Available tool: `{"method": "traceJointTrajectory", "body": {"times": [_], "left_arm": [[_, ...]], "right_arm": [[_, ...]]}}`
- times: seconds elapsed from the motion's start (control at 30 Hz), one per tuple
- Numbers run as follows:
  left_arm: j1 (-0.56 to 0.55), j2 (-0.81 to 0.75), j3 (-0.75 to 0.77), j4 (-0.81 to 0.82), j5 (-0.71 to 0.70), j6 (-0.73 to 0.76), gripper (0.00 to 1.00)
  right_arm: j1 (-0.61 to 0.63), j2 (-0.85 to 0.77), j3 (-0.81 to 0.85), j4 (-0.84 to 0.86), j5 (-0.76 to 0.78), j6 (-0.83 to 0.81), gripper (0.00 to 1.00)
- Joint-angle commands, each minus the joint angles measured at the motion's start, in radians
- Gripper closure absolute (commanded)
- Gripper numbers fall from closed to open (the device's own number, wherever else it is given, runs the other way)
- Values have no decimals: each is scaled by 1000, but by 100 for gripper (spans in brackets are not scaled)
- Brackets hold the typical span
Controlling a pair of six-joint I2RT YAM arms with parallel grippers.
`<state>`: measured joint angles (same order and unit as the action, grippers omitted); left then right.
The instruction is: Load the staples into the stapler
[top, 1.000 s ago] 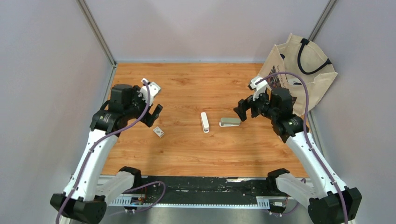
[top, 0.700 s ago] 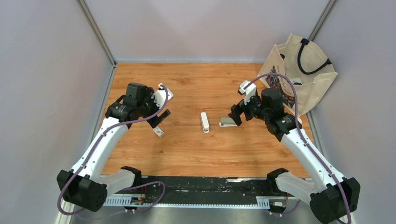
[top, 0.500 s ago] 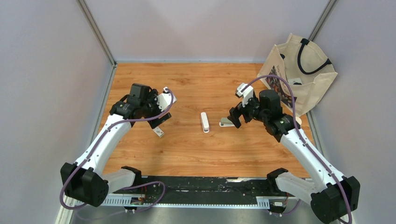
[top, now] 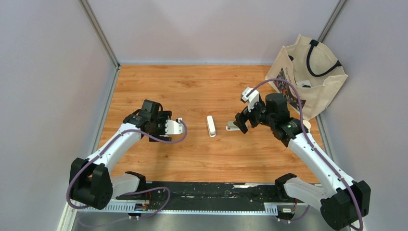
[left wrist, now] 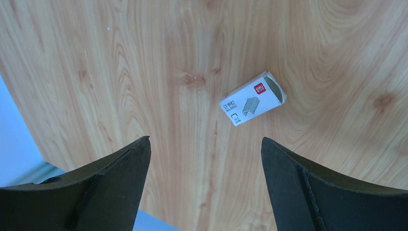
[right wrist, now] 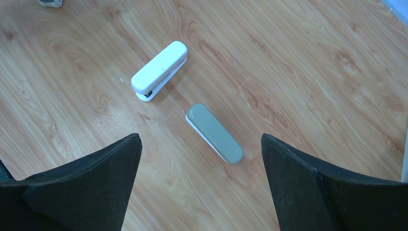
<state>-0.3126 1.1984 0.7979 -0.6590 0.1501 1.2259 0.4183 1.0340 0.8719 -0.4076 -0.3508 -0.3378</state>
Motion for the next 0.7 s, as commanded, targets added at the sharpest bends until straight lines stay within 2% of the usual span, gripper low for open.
{"method": "traceJointTrajectory", "body": {"times": [0.0, 0.27, 0.43, 0.67], "left_arm": [[-3, 15, 7, 26, 29, 237, 8], [1, 107, 43, -40, 48, 429, 10], [9, 194, 96, -74, 13, 449, 12], [10, 273, 93, -44, 5, 494, 15]], "right_arm": [[8, -2, -7, 16, -11, -15, 0], [8, 3, -10, 18, -13, -23, 0], [17, -9, -11, 19, -13, -29, 0], [45, 3, -14, 18, 7, -49, 0]]}}
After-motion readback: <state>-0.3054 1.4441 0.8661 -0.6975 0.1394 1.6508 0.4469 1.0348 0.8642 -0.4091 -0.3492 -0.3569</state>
